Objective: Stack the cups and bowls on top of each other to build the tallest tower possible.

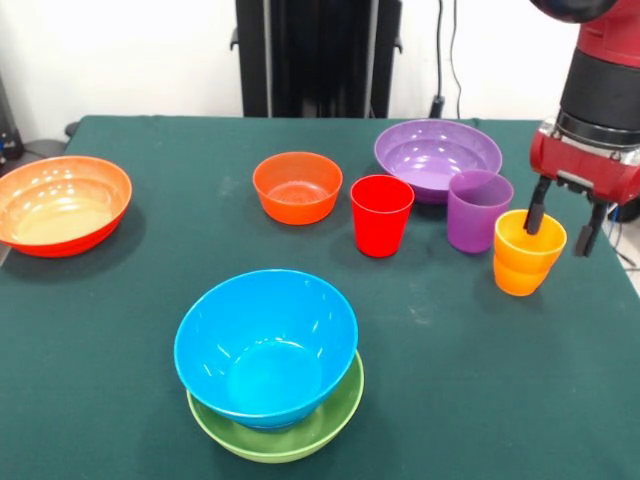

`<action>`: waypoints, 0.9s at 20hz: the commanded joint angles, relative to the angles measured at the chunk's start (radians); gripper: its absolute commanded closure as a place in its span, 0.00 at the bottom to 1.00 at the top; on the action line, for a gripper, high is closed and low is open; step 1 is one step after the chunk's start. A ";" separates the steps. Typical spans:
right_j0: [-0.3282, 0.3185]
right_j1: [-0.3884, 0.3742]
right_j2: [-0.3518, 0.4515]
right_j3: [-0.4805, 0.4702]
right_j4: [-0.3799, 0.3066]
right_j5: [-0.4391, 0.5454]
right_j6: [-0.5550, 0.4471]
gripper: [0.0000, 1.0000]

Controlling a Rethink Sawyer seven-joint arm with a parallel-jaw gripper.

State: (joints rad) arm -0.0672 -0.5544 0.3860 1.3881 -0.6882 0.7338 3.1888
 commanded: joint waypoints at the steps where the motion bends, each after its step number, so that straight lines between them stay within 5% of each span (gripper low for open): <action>1: 0.021 0.095 -0.022 -0.020 0.002 0.065 -0.120 0.00; 18: 0.070 0.164 -0.038 -0.128 0.021 0.076 -0.079 0.00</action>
State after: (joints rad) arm -0.0246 -0.4642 0.3664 1.3468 -0.6838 0.7336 3.1888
